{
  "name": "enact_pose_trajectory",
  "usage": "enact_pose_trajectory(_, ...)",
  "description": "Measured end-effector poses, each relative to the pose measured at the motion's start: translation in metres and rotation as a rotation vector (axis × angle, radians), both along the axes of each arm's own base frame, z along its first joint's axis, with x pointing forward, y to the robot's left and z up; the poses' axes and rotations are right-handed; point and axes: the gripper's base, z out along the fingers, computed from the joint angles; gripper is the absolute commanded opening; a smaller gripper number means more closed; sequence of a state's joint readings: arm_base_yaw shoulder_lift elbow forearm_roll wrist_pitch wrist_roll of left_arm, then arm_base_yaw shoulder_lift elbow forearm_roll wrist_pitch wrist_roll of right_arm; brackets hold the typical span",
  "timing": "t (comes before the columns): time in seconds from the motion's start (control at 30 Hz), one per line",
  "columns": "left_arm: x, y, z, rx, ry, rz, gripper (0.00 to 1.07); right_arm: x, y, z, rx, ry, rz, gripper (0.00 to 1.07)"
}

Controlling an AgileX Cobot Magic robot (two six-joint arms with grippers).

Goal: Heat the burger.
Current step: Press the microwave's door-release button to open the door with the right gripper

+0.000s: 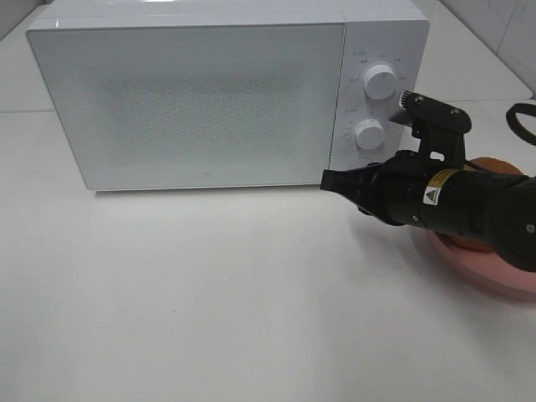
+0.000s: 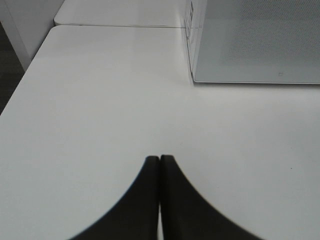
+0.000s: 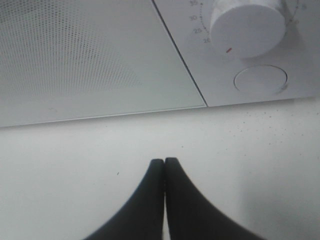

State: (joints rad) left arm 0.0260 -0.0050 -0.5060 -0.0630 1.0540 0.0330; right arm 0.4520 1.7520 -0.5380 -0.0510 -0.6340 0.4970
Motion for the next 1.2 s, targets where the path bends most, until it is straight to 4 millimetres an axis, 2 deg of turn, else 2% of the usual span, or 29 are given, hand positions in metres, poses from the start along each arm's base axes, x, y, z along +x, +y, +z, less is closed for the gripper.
enact_pose_trajectory(0.3,0.0,0.0,0.0,0.0,0.0,0.0,0.0,0.004,0.003,-0.013,0.247,0.085,-0.127,0.0)
enact_pose_trajectory(0.37,0.0,0.0,0.0,0.0,0.0,0.0,0.0,0.006,0.004,-0.018,0.345,0.109,-0.17,0.0)
enact_pose_trajectory(0.57,0.0,0.0,0.0,0.0,0.0,0.0,0.0,0.01,0.004,-0.025,0.476,0.126,-0.234,0.0)
enact_pose_trajectory(0.87,0.0,0.0,0.0,0.0,0.0,0.0,0.0,0.015,-0.008,-0.025,0.579,0.115,-0.426,0.0)
enact_pose_trajectory(1.07,0.0,0.0,0.0,0.0,0.0,0.0,0.0,0.018,-0.01,-0.023,0.606,0.105,-0.466,0.0)
enact_pose_trajectory(1.2,0.0,0.0,0.0,0.0,0.0,0.0,0.0,0.027,-0.009,-0.018,0.642,0.087,-0.496,0.0)
